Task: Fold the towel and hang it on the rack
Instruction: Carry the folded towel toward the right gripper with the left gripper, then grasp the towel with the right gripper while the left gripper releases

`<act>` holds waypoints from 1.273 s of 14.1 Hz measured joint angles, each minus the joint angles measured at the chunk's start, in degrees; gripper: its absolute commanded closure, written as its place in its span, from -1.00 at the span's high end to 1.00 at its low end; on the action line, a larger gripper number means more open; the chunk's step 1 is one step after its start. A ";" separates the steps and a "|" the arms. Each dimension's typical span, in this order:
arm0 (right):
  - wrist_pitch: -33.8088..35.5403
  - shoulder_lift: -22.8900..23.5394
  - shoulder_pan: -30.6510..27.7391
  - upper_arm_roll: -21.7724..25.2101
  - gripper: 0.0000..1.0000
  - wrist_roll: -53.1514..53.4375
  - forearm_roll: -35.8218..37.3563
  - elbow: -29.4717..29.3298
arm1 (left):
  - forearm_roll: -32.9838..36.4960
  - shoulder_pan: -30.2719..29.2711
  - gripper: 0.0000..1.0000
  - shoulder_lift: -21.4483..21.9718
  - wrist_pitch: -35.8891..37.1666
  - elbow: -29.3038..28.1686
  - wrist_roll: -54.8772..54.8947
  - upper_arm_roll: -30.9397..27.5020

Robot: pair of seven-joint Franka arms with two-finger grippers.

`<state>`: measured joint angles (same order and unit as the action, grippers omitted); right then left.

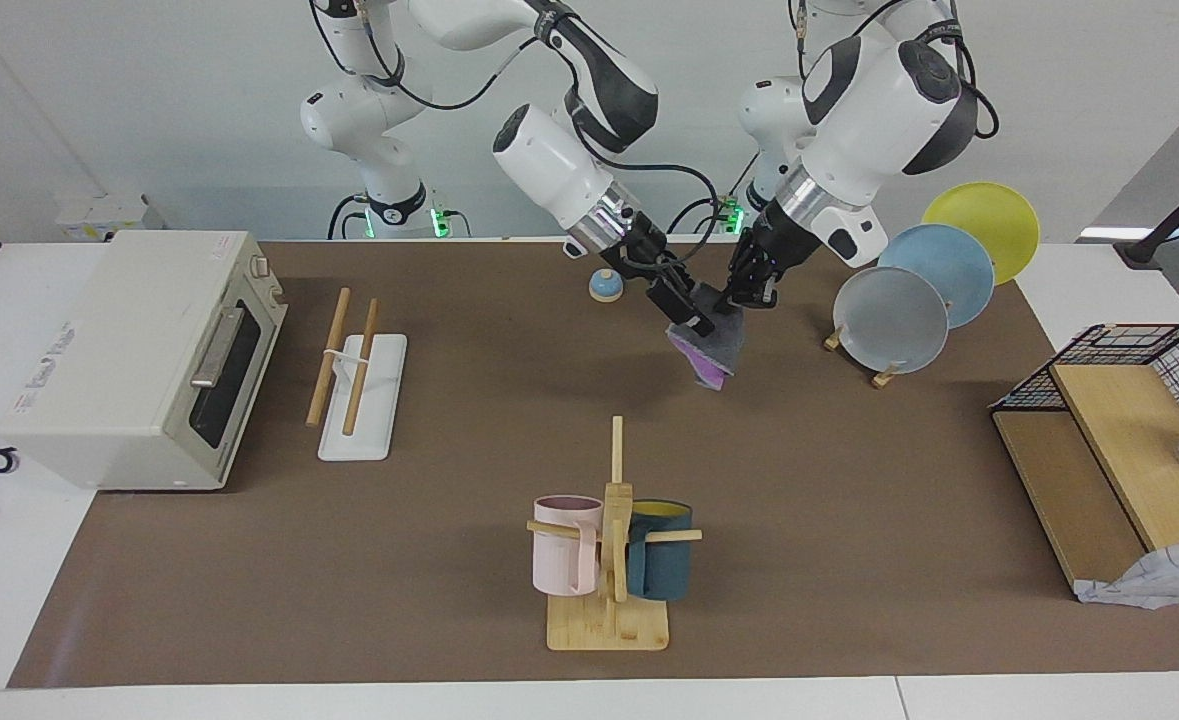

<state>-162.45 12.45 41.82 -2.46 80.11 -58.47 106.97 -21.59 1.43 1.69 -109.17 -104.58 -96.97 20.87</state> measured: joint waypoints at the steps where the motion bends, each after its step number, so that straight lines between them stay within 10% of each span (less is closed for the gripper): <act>1: 0.01 0.38 0.04 -0.02 -0.87 0.00 0.00 -0.45 | -0.02 0.08 -1.00 0.03 -0.01 0.00 -0.49 0.03; 10: 0.21 1.77 0.16 -0.11 -1.00 -3.64 0.00 -1.55 | -0.04 0.47 -1.00 0.06 -0.03 -0.05 -2.38 0.03; 11: 0.28 1.77 0.15 -0.11 -1.00 -4.39 0.00 -1.55 | -0.04 0.48 -0.86 0.06 -0.03 -0.05 -2.40 0.03; 12: 0.43 1.77 0.11 -0.10 -1.00 -5.31 0.00 -1.56 | -0.04 0.49 0.91 0.06 -0.03 -0.07 -2.40 0.03; 18: 6.12 1.79 -1.54 0.75 -1.00 -16.09 1.42 -1.06 | -0.03 1.41 1.00 0.14 -0.04 -0.45 -0.92 0.12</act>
<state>-156.33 14.23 40.28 -1.70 64.03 -57.05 105.91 -21.61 2.84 1.83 -109.21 -105.03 -97.89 20.99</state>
